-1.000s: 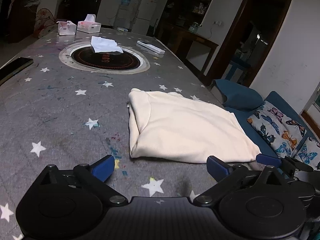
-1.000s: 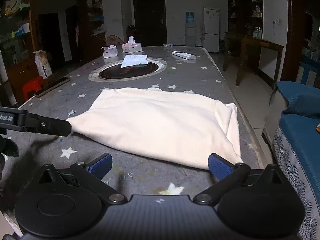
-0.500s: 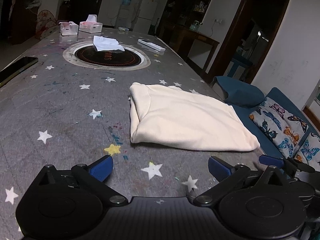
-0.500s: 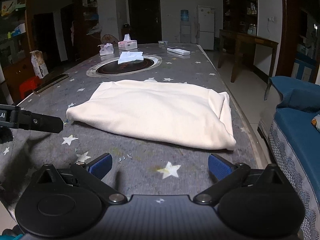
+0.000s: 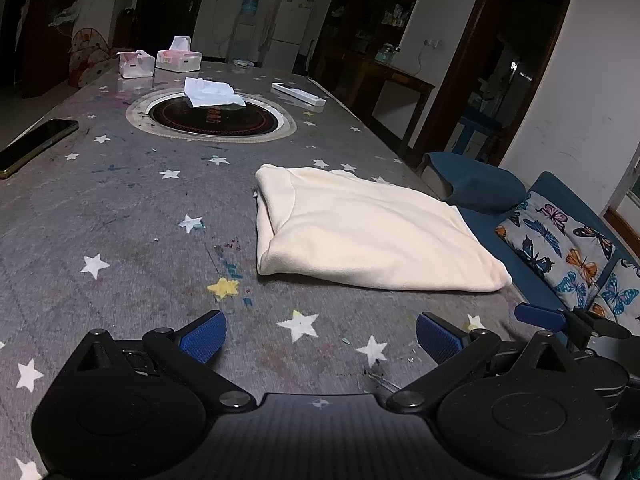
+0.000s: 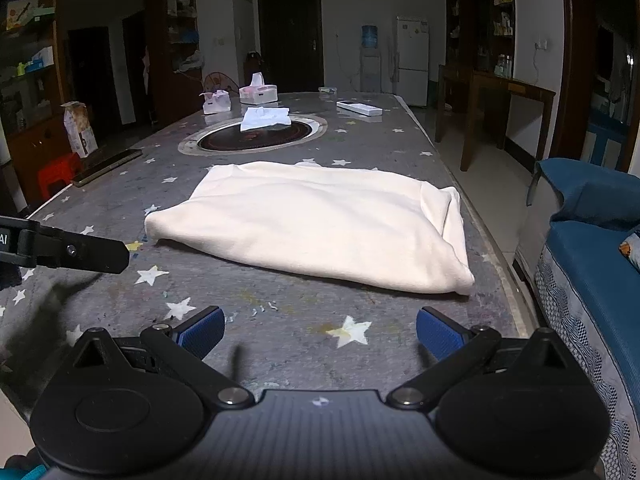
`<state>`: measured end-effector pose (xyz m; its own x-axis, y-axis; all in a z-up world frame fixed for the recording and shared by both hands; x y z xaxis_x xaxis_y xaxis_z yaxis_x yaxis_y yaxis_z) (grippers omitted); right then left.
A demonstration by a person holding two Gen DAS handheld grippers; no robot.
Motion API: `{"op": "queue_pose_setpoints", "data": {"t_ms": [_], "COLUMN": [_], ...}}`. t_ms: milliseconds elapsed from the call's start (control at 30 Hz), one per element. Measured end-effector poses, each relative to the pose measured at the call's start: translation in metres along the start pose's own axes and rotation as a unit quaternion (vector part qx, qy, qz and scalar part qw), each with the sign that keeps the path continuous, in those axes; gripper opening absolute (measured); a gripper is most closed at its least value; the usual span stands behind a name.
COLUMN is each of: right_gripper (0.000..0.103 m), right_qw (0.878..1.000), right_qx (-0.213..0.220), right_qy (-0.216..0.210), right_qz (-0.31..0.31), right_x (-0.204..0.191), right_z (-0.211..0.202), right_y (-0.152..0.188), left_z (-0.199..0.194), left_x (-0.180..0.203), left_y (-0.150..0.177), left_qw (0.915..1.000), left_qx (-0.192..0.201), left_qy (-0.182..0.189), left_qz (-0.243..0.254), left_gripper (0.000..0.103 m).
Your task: Fold clothes
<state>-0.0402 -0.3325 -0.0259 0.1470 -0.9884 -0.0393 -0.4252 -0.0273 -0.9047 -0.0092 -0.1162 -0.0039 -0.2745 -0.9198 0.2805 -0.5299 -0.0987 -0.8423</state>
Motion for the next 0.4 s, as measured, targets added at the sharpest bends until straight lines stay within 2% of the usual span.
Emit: {"op": "queue_pose_setpoints", "data": {"t_ms": [400], "right_gripper": [0.103], "right_qw": [1.000], "right_qx": [0.010], "right_qy": [-0.005], "right_qz": [-0.002], "right_x": [-0.0043], "right_z": [-0.0085], "right_y": [-0.0008], "left_z": [-0.0065], "left_x": [0.0050], "left_y": [0.0010], "left_qw": [0.9999], "left_qx": [0.007], "left_qy": [-0.004], "left_qz": [0.008], "left_gripper": [0.103]}}
Point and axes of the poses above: each gripper's, at about its wrist camera, not at the fingertips, and z roughly the way its jaws point, x to its right, y to its underside, the point moved 3 cm from there along z, roughly the way its jaws point, and after that the axes turned 12 degrees about x, right-handed, at the moved point
